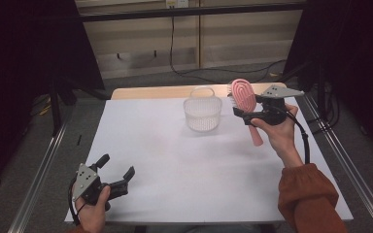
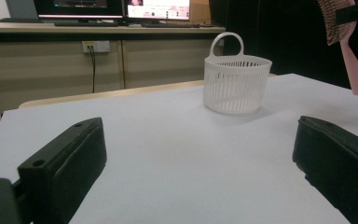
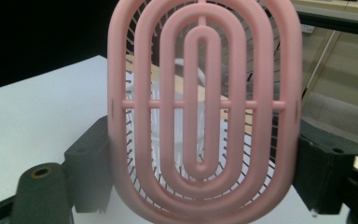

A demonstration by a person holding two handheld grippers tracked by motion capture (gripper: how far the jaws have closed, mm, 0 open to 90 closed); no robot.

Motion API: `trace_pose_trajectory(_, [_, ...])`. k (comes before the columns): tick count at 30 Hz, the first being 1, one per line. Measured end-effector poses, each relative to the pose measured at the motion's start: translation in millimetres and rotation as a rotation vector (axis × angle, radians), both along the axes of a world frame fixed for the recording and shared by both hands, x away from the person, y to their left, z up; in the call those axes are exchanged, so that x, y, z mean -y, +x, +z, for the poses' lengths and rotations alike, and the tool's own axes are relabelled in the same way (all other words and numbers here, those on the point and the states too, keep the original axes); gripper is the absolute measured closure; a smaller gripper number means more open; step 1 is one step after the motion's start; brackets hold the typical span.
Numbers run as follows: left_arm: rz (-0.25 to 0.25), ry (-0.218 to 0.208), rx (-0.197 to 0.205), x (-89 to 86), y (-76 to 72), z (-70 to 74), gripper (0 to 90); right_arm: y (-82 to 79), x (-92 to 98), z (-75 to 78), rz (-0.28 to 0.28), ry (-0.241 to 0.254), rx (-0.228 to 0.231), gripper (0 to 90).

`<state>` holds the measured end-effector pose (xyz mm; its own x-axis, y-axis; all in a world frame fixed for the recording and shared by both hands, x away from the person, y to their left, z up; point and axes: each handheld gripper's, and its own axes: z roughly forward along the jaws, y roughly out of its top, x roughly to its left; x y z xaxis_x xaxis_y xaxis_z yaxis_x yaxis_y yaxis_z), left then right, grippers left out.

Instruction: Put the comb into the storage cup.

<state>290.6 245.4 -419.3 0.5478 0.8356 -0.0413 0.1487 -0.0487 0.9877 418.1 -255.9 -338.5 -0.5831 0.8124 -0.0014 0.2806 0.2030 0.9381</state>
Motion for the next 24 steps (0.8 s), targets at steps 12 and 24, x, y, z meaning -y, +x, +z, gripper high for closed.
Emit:
trace_pose_trajectory(12, [-0.004, 0.0, -0.002, -0.3, 0.1, 0.1, 2.9, 8.3, -13.5, 12.0, 0.0, 0.056, 0.044, 19.3])
trace_pose_trajectory(24, [-0.001, -0.008, 0.002, -0.5, -0.1, 0.3, 2.9, 13.2, -19.1, 23.9, -0.001, 0.079, 0.077, 19.3])
